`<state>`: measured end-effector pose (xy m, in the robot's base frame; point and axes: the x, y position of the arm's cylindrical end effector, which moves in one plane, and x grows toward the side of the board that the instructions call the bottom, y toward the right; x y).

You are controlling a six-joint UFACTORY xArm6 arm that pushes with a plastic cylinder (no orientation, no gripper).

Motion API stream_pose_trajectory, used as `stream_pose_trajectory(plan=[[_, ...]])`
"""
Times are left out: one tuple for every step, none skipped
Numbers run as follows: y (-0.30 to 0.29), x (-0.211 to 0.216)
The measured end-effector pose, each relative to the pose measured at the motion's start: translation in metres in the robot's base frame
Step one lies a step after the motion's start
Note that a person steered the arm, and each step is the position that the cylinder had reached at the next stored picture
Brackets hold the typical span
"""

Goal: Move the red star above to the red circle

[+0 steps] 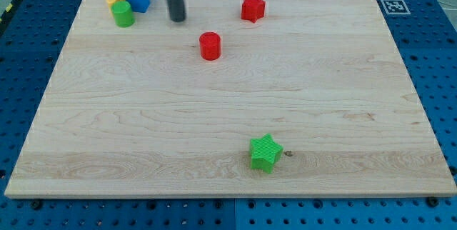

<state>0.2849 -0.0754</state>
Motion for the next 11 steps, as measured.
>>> stream_pose_trajectory(plan=[[0.077, 0.0], [0.157, 0.005], [0.203, 0.03], [0.259, 0.048], [0.302, 0.016], [0.289, -0.025], [0.22, -0.031], [0.121, -0.025], [0.053, -0.021], [0.071, -0.033], [0.093, -0.054]])
